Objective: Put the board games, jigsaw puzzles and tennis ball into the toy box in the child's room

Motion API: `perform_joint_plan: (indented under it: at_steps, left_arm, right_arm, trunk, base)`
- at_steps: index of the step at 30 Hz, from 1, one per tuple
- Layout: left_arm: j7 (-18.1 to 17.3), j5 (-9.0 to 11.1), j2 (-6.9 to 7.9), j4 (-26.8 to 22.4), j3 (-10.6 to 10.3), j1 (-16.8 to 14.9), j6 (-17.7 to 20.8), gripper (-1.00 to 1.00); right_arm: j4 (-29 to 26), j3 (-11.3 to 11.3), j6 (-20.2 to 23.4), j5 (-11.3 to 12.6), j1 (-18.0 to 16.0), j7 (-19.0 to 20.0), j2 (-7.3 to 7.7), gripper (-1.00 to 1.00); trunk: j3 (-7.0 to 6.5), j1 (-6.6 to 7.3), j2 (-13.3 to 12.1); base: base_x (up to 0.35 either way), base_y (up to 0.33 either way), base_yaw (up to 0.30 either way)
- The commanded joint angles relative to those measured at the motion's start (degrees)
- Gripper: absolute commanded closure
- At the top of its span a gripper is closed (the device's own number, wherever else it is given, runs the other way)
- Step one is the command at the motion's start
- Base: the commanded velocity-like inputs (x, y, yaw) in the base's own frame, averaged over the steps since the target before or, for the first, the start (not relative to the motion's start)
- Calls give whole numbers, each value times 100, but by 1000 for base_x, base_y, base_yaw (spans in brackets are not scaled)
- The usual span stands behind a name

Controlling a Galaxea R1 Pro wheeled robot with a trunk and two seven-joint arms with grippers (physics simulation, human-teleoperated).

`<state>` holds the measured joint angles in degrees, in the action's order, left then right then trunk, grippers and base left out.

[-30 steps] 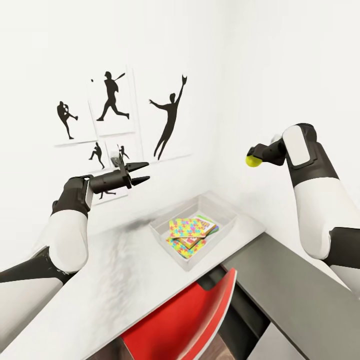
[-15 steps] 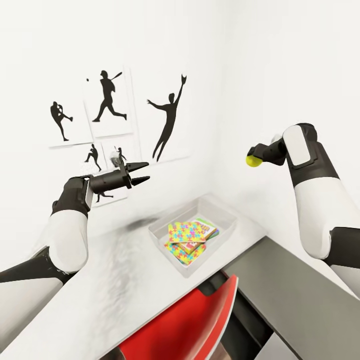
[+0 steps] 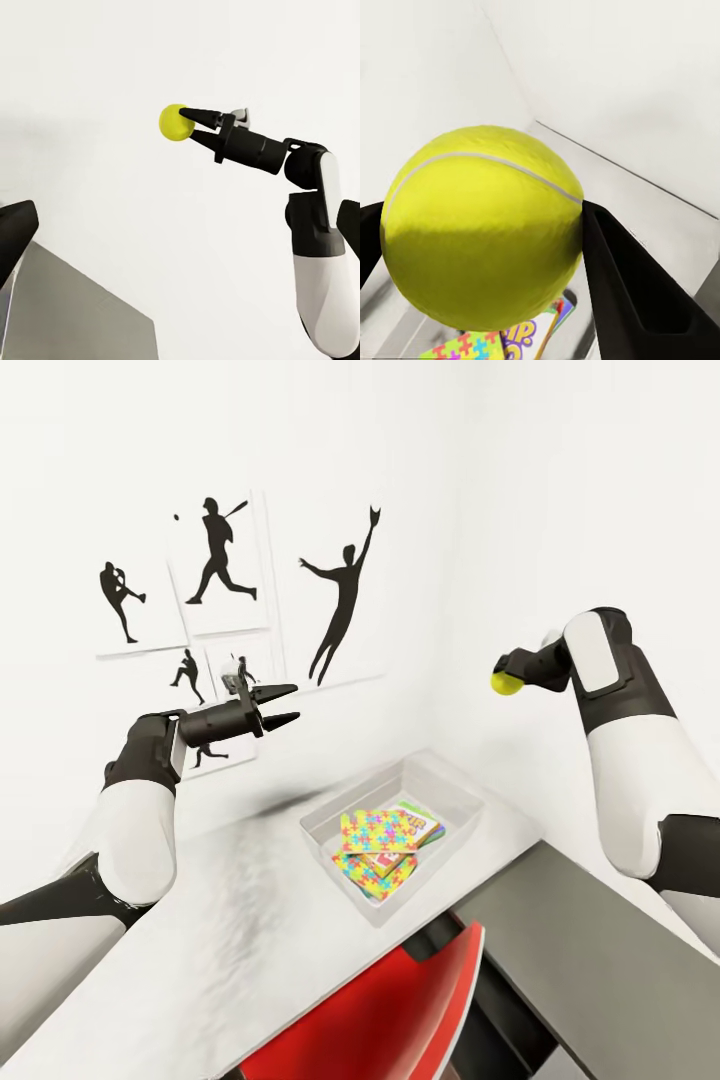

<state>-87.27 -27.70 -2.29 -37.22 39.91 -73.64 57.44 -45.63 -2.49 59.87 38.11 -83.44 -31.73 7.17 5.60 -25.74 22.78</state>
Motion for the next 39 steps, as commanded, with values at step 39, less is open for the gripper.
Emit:
perform_joint_plan:
  at_steps: [39]
  left_arm:
    - [24,-120,-51,-66,0,-10,65,-100]
  right_arm:
    - [892,23,13,677,-112,-51,71,100]
  trunk:
    - [286,-4,14]
  base:
    - [1,0,169]
